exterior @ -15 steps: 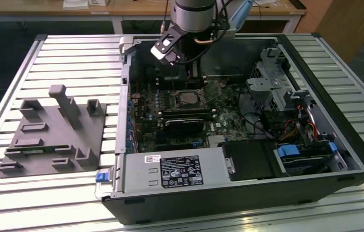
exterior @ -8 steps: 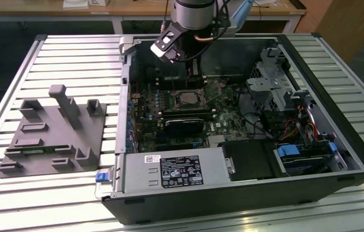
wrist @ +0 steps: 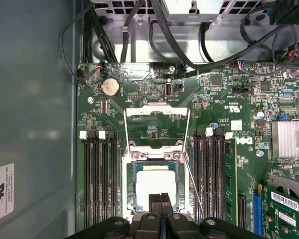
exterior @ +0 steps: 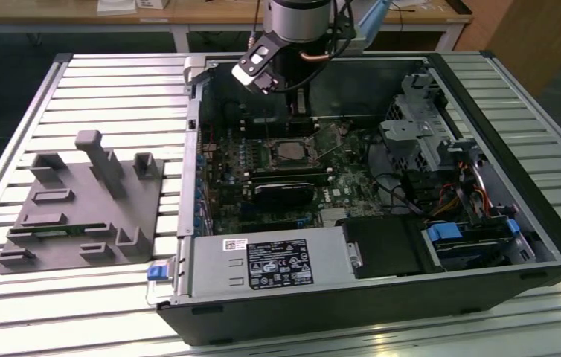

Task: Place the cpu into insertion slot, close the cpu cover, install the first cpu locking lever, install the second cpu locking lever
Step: 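Close the cpu cover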

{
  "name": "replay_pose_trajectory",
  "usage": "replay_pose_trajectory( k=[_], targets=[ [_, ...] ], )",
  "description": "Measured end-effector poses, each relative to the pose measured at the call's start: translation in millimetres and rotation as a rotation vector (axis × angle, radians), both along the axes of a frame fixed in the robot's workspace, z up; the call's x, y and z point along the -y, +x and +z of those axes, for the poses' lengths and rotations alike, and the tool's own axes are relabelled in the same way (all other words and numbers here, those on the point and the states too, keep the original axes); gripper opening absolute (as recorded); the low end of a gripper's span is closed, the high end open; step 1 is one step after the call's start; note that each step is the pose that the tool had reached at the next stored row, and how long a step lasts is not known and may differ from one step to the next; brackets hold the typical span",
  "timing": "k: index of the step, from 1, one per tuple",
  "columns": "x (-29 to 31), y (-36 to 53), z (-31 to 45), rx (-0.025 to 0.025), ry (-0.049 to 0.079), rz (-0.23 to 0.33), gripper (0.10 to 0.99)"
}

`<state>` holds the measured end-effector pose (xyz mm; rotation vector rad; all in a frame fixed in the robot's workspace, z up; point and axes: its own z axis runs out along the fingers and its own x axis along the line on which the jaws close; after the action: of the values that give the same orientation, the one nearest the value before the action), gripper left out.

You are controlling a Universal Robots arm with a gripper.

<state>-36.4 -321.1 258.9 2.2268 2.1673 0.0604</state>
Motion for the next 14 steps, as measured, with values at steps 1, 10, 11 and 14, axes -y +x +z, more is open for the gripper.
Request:
replay_pose_trajectory(
  k=[1, 10, 11, 14],
  targets=[
    [0.0, 0.0, 0.0, 0.0000, 0.000, 0.000, 0.106],
    [0.0, 5.0, 0.0, 0.0000, 0.000, 0.000, 0.106],
    [0.0, 5.8, 0.0, -0.0001, 0.000, 0.000, 0.106],
    [0.0, 8.6, 0.0, 0.0000, 0.000, 0.000, 0.106]
  ],
)
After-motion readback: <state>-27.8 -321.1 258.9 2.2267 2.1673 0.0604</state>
